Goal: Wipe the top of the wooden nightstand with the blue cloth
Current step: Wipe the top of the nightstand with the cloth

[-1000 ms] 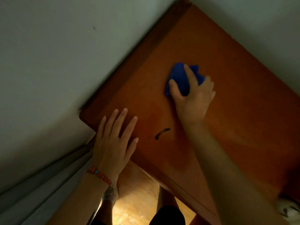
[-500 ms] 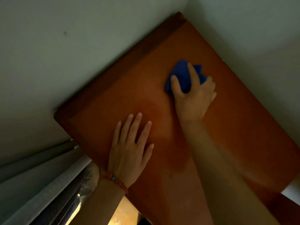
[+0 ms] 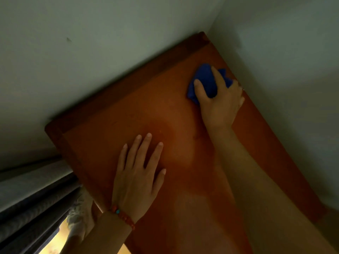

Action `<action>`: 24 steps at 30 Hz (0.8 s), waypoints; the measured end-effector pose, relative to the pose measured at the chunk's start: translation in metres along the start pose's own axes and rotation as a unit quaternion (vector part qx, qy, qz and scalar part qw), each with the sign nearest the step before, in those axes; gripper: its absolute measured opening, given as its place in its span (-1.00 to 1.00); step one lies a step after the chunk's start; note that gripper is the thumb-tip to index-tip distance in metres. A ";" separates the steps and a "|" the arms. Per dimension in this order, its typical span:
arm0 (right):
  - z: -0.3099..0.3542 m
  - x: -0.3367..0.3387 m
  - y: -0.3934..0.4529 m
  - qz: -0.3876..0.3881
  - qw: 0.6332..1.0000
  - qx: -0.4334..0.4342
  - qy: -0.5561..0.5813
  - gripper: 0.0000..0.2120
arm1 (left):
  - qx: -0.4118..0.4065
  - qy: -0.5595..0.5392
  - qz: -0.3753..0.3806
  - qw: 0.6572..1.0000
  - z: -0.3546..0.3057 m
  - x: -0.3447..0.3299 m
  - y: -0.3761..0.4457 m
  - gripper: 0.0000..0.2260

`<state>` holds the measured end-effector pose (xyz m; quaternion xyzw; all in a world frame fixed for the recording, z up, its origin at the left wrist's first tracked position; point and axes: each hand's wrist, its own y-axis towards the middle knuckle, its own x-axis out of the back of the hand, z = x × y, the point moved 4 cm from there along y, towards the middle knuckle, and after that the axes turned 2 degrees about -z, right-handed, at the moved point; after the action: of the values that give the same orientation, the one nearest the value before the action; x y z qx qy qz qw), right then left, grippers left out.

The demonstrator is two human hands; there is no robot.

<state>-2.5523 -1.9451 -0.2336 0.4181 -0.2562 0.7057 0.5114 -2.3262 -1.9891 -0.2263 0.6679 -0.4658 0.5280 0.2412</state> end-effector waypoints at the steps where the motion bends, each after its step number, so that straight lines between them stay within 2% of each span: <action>1: -0.007 0.006 -0.014 -0.001 1.000 -0.009 -0.002 -0.47 | -0.001 -0.001 -0.002 1.000 -0.003 0.001 0.003 -0.53; 4: -0.017 0.014 -0.030 -0.006 1.000 -0.029 -0.006 -0.49 | -0.008 0.004 -0.002 1.000 -0.003 0.000 0.011 -0.53; 11: 0.013 -0.009 0.053 -0.026 0.999 -0.011 0.015 -0.48 | -0.025 0.022 -0.009 0.999 0.003 -0.007 0.012 -0.52; 16: -0.011 0.008 0.016 -0.025 0.999 -0.022 0.002 -0.48 | -0.016 0.009 -0.002 1.000 0.002 -0.005 0.010 -0.53; 19: -0.005 0.004 0.026 -0.034 0.999 -0.037 0.003 -0.50 | -0.017 0.003 -0.003 1.000 0.003 -0.007 0.010 -0.53; 24: 0.022 -0.017 0.070 -0.010 1.000 0.023 0.008 -0.50 | -0.019 -0.004 -0.008 1.000 0.003 -0.010 0.010 -0.53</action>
<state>-2.6082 -1.9951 -0.2324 0.4267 -0.2310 0.7096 0.5108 -2.3335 -1.9927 -0.2386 0.6689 -0.4715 0.5144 0.2563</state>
